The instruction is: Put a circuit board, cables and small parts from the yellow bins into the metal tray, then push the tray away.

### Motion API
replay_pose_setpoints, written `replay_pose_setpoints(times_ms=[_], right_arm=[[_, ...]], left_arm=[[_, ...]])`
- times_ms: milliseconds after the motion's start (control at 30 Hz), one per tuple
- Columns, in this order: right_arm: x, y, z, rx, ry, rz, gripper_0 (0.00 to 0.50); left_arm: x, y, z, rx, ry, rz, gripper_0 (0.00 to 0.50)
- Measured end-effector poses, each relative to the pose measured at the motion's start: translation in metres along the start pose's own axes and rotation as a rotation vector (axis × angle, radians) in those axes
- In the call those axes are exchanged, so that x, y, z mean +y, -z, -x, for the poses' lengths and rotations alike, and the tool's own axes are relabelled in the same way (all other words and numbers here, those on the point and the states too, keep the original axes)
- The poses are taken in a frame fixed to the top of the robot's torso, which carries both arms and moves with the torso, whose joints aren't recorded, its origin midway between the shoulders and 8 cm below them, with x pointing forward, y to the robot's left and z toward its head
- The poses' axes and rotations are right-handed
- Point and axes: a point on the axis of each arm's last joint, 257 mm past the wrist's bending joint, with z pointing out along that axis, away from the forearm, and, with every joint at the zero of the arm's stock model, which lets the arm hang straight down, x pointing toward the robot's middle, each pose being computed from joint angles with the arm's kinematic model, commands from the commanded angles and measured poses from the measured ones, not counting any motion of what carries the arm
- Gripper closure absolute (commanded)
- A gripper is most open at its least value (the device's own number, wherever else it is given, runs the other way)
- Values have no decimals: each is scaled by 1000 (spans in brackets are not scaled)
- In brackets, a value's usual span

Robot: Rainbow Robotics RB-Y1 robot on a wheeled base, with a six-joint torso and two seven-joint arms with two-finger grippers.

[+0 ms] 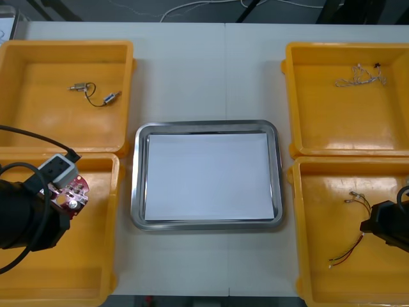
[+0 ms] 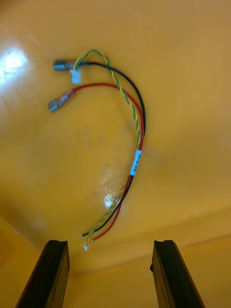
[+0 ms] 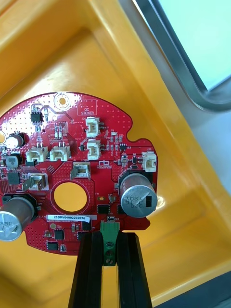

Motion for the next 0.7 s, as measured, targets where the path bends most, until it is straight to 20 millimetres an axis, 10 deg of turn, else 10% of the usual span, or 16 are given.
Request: replay_pose_setpoints(times_ms=[233,700], right_arm=[[-2,-12,16,18,-86,7,0],[-16,-30,21,34,-263,-7,0]], left_arm=[[-23,-1,27,-21,251,-18,500],[-73,2,82,-103,213,-26,500]])
